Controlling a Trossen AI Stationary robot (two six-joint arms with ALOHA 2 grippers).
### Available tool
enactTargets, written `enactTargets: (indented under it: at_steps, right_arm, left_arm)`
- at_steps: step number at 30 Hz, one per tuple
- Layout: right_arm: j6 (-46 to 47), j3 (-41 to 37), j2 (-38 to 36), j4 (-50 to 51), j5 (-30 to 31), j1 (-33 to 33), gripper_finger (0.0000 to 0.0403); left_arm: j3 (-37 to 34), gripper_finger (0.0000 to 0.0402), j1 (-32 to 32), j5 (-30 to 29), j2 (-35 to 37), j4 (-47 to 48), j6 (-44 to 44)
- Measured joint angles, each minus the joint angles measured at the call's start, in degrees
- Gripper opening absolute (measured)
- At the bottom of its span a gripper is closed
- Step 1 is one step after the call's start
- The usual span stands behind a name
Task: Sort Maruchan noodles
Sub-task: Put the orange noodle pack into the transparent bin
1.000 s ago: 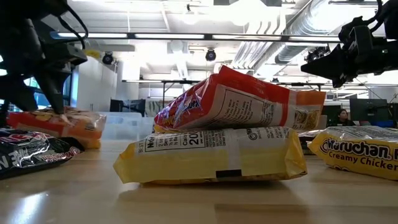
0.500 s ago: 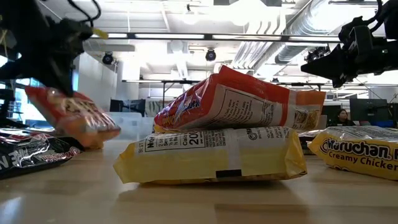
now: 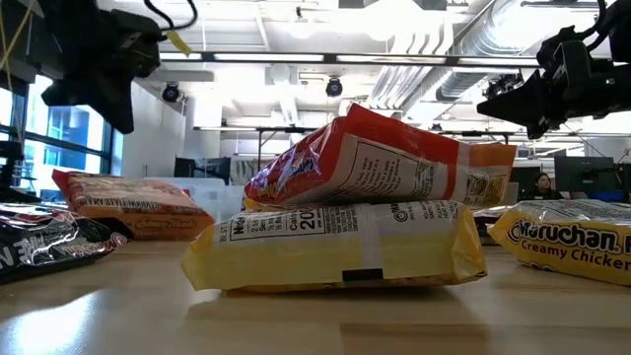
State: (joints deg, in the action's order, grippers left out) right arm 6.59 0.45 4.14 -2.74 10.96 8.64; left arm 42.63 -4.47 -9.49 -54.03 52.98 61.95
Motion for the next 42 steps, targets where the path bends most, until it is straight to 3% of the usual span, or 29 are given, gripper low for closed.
enactTargets:
  at_steps: [11,16,30,42]
  right_arm:
    - [0.0,0.0,0.0,0.0,0.0,0.0,0.0]
    - [0.0,0.0,0.0,0.0,0.0,0.0,0.0]
    - [0.0,0.0,0.0,0.0,0.0,0.0,0.0]
    - [0.0,0.0,0.0,0.0,0.0,0.0,0.0]
  left_arm:
    - [0.0,0.0174,13.9,11.8,-5.7,-0.8,-16.0]
    - [0.0,0.022,19.0,17.6,-8.7,-3.7,-23.0]
    - [0.0,0.0229,23.6,24.2,-15.8,-4.2,-30.7]
    - [0.0,0.0229,23.7,25.1,-20.2,-4.4,-32.7]
